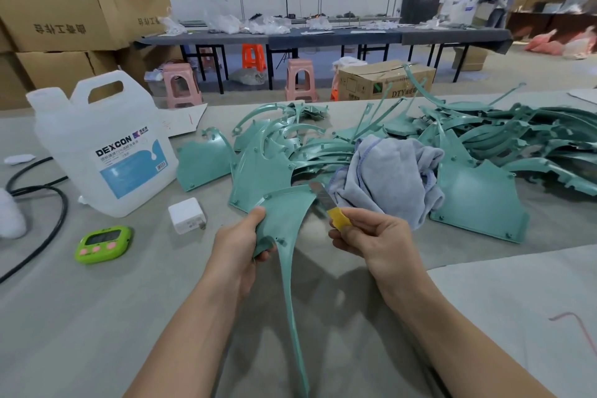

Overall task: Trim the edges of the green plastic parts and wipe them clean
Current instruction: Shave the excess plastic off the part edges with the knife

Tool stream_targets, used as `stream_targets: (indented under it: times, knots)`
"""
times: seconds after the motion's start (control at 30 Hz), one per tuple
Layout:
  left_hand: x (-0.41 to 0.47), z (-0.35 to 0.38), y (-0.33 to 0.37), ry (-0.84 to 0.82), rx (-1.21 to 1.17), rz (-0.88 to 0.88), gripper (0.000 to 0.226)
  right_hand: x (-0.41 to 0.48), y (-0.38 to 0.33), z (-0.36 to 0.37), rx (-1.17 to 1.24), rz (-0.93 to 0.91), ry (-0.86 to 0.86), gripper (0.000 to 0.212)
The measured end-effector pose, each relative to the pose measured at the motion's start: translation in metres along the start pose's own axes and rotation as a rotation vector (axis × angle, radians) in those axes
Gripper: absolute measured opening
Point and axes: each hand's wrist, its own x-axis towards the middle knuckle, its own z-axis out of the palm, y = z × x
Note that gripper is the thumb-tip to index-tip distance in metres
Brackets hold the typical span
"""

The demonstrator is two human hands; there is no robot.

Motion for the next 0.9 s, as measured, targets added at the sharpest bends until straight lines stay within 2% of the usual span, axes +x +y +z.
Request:
stream_targets:
  times: [0.13,0.37,0.63,0.77,0.9]
  knots:
    - [0.001,-0.001,0.002,0.029,-0.058,-0.016,0.020,-0.006,-0.004,0.004,-0.082,-0.060,-0.062,0.052]
    - [0.005,-0.003,0.006,0.058,-0.151,-0.052,0.017,-0.017,-0.009,0.001,-0.185,-0.082,-0.198,0.047]
    - [0.009,-0.010,0.011,0.097,-0.181,-0.086,0.017,-0.019,-0.014,-0.003,-0.277,-0.102,-0.348,0.054]
    - [0.009,-0.011,0.013,0.112,-0.187,-0.077,0.017,-0.018,-0.019,-0.008,-0.366,-0.105,-0.439,0.050]
    - [0.009,-0.013,0.014,0.117,-0.181,-0.086,0.017,-0.018,-0.025,-0.015,-0.470,-0.084,-0.550,0.037]
